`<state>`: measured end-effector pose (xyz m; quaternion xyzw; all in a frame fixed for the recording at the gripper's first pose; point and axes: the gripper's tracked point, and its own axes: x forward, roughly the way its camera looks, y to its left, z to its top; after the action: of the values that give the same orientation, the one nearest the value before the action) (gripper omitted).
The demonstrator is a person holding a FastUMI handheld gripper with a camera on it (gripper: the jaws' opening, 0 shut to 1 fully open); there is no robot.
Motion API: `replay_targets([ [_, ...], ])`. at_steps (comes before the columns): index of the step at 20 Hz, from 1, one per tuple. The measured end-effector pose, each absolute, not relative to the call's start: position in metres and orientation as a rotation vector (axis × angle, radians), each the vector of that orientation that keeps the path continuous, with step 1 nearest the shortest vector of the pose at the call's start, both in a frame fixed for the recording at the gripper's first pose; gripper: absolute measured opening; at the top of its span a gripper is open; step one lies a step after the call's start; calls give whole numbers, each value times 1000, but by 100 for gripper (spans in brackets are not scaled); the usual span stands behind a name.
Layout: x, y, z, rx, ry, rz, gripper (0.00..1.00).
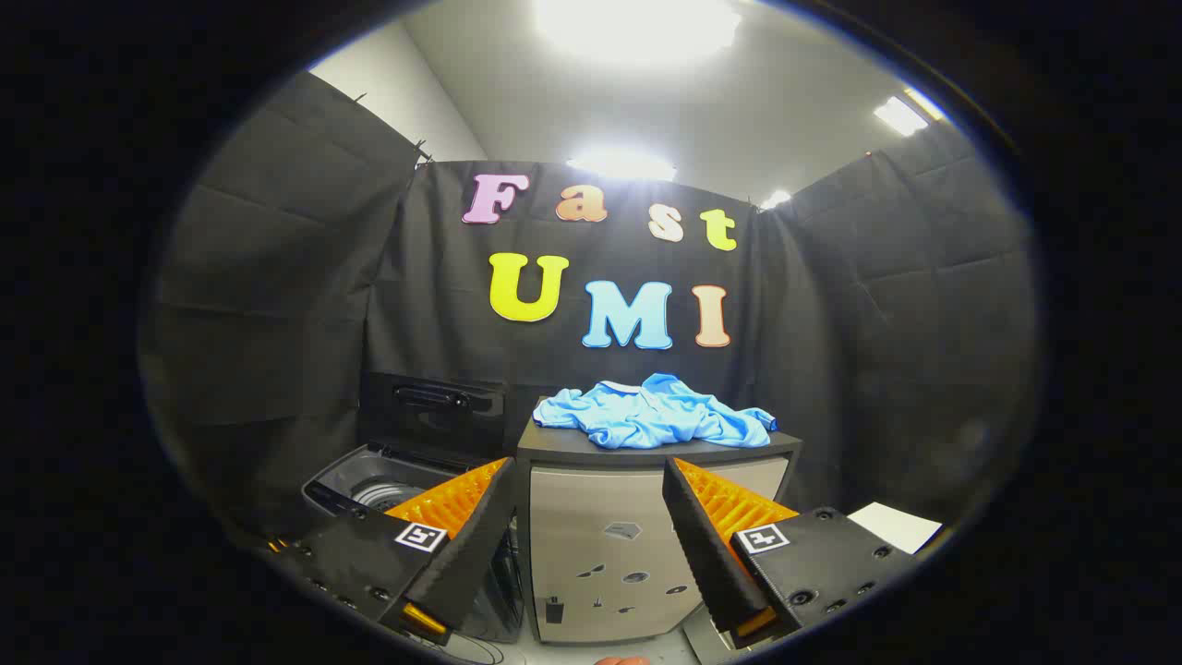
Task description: Put the clothes into the washing machine and then close the washing machine lid.
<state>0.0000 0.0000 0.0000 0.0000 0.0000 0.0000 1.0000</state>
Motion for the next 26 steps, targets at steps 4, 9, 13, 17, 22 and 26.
replay_targets([
  [4, 1, 2, 6, -8, -14, 2, 98],
  [9, 0, 4, 7, -14, -17, 2, 98],
  [13, 0, 4, 9, -9, -18, 0, 98],
  [17, 0, 7, 7, -19, -13, 11, 98],
  [22, -2, 12, 11, -29, -27, 20, 98],
  [26, -5, 15, 15, -32, -31, 25, 98],
])
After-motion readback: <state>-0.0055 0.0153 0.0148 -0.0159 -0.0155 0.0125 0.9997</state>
